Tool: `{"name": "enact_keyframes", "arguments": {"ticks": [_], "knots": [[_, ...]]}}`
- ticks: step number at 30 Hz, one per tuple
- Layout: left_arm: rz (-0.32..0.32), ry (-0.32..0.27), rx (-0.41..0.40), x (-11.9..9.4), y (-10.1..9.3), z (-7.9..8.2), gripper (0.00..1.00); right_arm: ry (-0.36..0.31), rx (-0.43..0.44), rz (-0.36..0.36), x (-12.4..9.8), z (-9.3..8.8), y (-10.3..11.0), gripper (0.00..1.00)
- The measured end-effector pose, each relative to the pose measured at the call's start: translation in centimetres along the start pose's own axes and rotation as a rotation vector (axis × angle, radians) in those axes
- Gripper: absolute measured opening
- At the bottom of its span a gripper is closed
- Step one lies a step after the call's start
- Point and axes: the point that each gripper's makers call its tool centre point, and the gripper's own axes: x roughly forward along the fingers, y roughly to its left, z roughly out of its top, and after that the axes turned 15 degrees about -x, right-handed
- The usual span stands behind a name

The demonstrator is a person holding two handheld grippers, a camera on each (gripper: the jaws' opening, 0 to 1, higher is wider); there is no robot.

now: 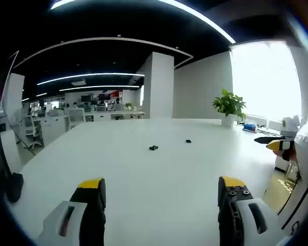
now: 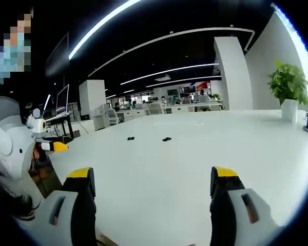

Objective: Snap the two parts of the plastic buckle together until the buckle closes and remains connected.

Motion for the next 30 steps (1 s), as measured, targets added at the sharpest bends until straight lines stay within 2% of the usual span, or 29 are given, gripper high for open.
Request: {"name": "enact_keyframes", "arguments": {"ticks": [8,15,22,30], "knots": [[-0.016,-0.026,-0.045,0.0,0.0,0.2,0.89,0.009,0.001,0.003,0.0,-0.2,0.0,0.93],[-0.006,-0.022,-0.072,0.3,0.3,-0.1,0.91,0.001,0.004,0.016,0.4,-0.5,-0.1,0.93],[-0.005,-0.017,-0.062,0.6,0.4,-0.2,0.91,0.031,0.001,0.014,0.7,-1.1,-0.3,0.93],[-0.01,-0.03,-0.029,1.6,1.1,0.9,0.91,0.033,-0.038,0.049,1.4,-0.9,0.0,0.92]]}}
